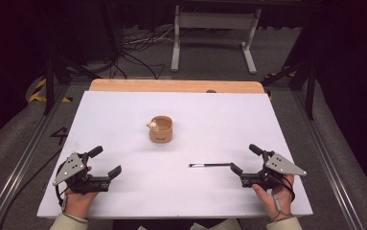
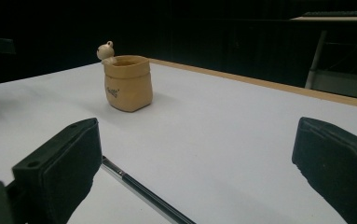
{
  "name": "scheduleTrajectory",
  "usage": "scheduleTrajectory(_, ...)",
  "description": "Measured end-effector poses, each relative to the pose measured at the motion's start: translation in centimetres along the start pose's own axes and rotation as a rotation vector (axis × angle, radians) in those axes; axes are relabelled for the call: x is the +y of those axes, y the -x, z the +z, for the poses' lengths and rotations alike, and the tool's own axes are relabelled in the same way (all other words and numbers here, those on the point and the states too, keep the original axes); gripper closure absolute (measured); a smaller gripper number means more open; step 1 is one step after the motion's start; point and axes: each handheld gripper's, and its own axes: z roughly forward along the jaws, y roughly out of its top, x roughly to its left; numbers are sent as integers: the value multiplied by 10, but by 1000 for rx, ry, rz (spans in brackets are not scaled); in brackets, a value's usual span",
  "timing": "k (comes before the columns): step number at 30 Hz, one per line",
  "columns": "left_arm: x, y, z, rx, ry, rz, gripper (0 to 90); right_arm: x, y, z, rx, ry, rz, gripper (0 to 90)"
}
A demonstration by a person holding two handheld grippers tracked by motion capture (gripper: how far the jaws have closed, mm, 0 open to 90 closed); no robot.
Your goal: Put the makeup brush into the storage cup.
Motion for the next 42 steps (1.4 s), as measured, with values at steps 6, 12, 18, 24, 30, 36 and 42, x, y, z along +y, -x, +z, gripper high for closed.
scheduleTrajectory(6, 2, 0, -3, 12, 14, 1, 14, 1, -1, 0, 4, 0, -1, 19)
scheduleTrajectory(12, 2, -1, 0, 7, 9, 2, 14, 0, 1, -1, -7, -1, 2, 19)
scheduleTrajectory(18, 3, 0, 2, 5, 16, -1, 14, -1, 1, -3, -11, -5, 3, 19)
scheduleTrajectory(24, 3, 0, 3, 15, 8, 1, 15, -1, 1, -6, -18, -6, 6, 19)
scheduleTrajectory(30, 3, -2, 4, 19, 7, -10, 15, -2, 3, -5, -15, -22, 10, 23)
scheduleTrajectory(36, 2, -2, 5, 18, 0, -11, 15, 6, 5, 2, -7, -37, 13, 21)
scheduleTrajectory(42, 1, 1, 7, 11, -10, -4, 15, 20, 2, 21, 33, -101, -58, 22)
